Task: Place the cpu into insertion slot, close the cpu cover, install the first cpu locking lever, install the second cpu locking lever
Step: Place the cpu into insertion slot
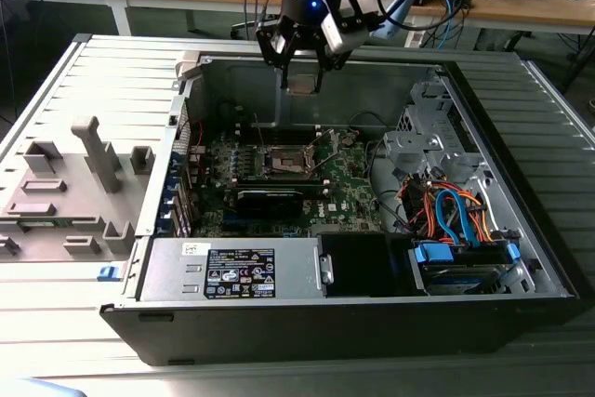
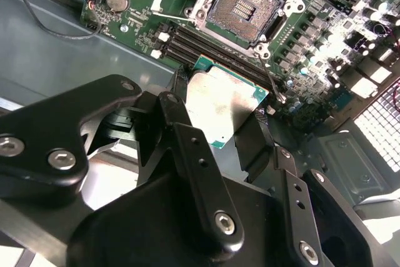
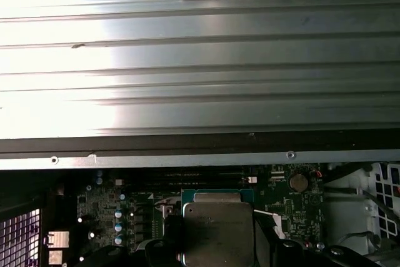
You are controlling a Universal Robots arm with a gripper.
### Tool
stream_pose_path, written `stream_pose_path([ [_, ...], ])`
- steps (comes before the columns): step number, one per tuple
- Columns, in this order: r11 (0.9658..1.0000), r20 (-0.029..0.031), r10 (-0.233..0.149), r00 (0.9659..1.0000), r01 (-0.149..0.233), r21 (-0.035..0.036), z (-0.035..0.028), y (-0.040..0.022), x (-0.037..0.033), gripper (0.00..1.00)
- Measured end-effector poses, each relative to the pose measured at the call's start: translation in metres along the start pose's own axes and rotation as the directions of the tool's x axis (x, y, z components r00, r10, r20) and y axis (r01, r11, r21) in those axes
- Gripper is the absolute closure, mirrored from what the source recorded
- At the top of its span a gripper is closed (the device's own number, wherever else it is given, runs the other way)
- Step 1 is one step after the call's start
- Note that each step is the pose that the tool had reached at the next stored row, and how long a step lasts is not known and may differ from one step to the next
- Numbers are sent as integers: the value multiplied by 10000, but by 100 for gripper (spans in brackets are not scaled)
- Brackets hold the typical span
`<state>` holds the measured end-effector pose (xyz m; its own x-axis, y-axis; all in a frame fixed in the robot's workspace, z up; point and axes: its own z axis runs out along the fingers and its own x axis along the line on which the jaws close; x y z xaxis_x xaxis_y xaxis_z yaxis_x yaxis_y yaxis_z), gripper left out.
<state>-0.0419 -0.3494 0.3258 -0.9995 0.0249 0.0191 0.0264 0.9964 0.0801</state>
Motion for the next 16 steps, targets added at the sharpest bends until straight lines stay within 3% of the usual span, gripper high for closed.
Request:
stream_pose_path([
  [16, 10000, 0, -1, 10000, 1, 4, 35, -4, -1, 45],
])
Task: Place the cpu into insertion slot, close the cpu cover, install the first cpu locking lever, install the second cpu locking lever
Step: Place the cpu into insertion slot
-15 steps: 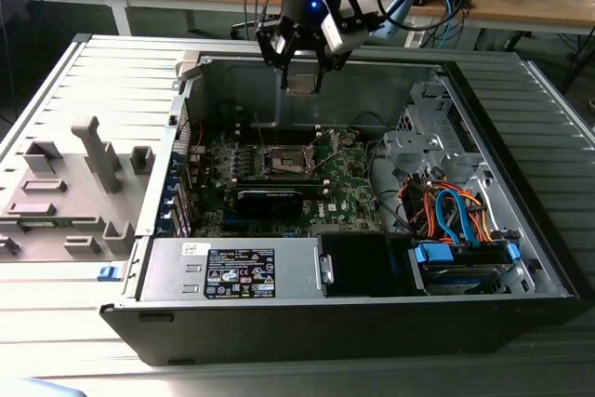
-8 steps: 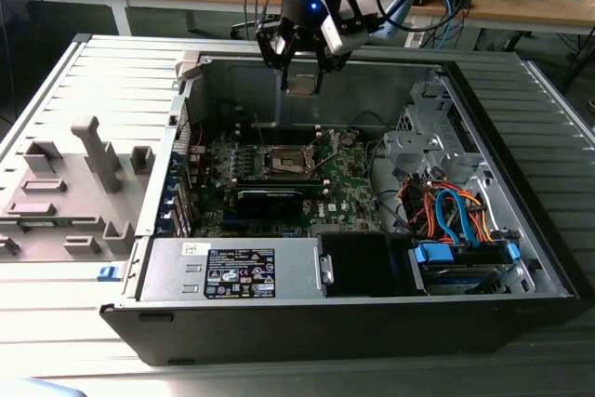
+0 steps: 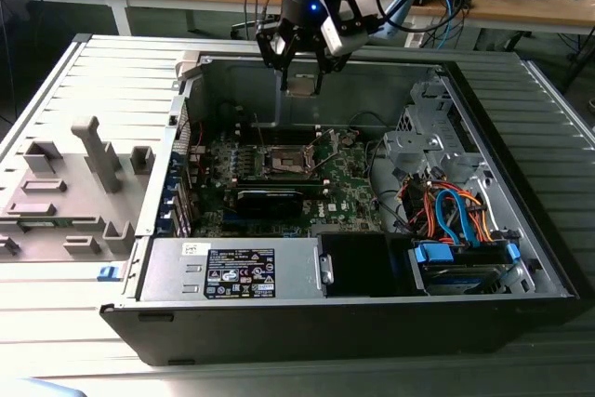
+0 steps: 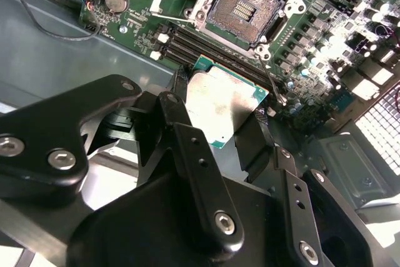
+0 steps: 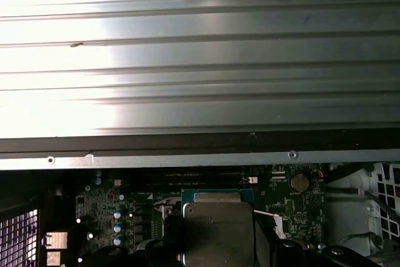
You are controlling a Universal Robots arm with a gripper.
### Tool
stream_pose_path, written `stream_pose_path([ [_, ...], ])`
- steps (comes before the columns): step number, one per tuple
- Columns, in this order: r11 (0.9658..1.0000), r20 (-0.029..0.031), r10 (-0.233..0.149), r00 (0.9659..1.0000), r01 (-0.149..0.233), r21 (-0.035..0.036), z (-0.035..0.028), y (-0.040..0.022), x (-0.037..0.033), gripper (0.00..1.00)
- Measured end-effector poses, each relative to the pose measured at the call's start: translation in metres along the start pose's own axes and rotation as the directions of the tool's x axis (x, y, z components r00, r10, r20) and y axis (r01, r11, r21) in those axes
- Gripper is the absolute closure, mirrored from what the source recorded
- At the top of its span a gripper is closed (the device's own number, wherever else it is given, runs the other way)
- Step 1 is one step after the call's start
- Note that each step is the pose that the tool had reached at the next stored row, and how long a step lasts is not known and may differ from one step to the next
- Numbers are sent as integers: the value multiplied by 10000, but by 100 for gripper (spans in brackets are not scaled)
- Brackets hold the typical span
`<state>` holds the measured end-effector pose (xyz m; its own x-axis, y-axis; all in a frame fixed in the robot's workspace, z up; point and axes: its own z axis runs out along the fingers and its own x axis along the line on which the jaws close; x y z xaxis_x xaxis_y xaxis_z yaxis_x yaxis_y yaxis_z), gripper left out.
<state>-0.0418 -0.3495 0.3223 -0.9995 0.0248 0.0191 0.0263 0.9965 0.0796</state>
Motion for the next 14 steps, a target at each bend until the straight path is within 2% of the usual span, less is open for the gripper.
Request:
stream_pose_path([
  [14, 10000, 0, 2, 10000, -2, 0, 17, -25, 0, 45],
])
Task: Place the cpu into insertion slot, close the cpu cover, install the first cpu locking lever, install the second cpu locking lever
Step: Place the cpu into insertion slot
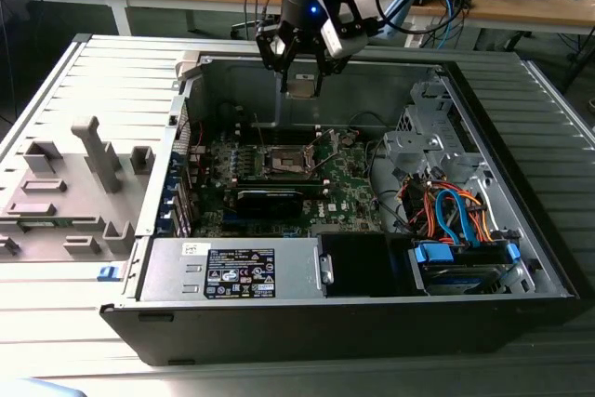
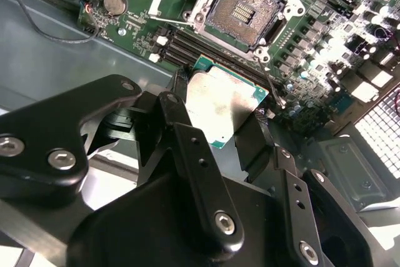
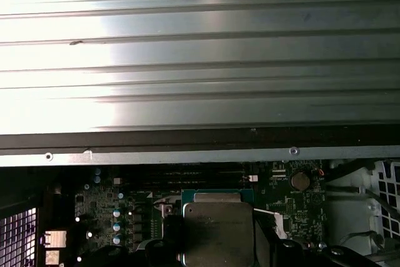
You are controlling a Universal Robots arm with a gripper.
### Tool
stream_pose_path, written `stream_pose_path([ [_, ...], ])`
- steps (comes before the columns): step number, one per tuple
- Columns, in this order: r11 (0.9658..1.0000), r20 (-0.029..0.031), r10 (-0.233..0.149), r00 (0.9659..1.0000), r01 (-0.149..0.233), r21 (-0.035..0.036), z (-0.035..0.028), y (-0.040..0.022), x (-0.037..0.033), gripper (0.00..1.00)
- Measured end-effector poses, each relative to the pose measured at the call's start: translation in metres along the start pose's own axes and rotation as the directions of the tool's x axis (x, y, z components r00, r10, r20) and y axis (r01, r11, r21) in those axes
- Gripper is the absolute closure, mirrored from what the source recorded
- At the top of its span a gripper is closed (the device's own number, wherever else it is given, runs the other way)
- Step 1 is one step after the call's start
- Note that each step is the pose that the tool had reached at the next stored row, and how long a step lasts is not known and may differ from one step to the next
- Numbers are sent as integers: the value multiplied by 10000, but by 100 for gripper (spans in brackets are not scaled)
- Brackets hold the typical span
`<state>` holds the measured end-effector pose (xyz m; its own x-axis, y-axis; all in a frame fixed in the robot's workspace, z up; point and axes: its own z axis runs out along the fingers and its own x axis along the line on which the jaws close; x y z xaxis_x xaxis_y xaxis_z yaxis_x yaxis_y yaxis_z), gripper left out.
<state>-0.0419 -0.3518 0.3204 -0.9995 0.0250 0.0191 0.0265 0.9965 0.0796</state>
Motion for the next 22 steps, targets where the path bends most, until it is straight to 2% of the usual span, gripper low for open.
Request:
stream_pose_path([
  [22, 10000, 0, 0, 10000, 0, 0, 48, -38, -2, 45],
])
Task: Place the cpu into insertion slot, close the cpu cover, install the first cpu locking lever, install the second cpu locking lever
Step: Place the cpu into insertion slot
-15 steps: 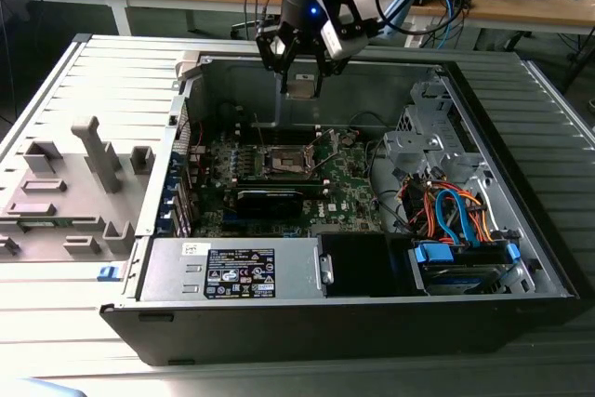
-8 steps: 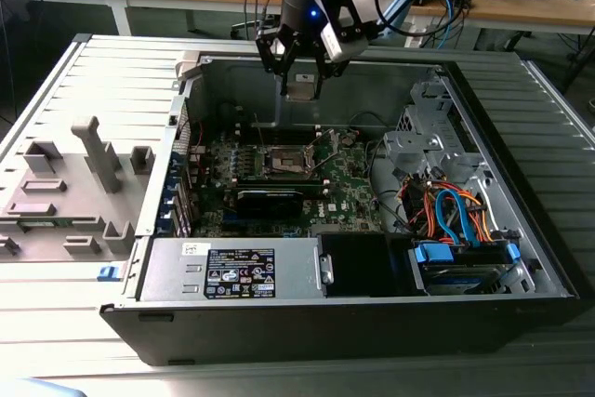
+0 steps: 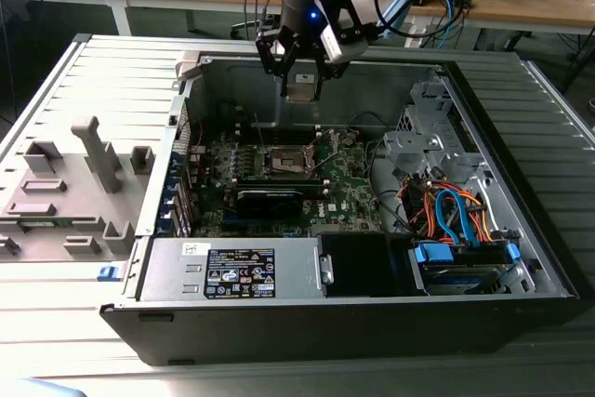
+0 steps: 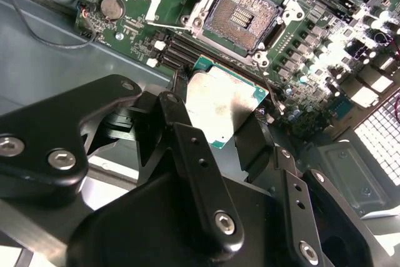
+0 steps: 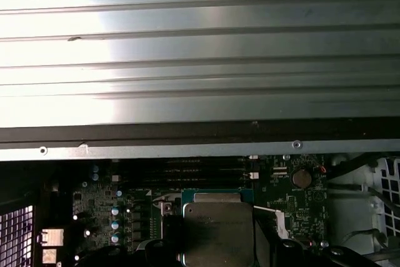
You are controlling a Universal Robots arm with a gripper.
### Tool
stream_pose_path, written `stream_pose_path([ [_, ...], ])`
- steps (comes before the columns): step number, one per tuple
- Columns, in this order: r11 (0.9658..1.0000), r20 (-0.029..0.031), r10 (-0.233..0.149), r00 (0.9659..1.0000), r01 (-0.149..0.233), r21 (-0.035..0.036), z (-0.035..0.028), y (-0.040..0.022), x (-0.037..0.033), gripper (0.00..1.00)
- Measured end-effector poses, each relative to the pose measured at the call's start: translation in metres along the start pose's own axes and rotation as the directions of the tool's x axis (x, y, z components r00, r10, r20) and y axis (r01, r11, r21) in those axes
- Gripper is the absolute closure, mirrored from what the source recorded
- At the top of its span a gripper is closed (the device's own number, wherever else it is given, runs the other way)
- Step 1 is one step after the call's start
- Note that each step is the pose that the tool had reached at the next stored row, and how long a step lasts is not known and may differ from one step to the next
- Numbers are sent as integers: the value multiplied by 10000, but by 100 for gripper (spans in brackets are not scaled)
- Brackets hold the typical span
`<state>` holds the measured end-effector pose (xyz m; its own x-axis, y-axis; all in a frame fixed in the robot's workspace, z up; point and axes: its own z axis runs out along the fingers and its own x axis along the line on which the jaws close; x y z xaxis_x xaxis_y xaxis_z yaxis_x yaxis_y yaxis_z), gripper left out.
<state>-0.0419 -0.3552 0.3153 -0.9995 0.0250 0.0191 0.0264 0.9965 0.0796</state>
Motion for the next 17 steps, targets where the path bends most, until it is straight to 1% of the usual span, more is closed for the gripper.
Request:
stream_pose_path([
  [17, 10000, 0, 0, 10000, 0, -1, 31, -22, -1, 45],
])
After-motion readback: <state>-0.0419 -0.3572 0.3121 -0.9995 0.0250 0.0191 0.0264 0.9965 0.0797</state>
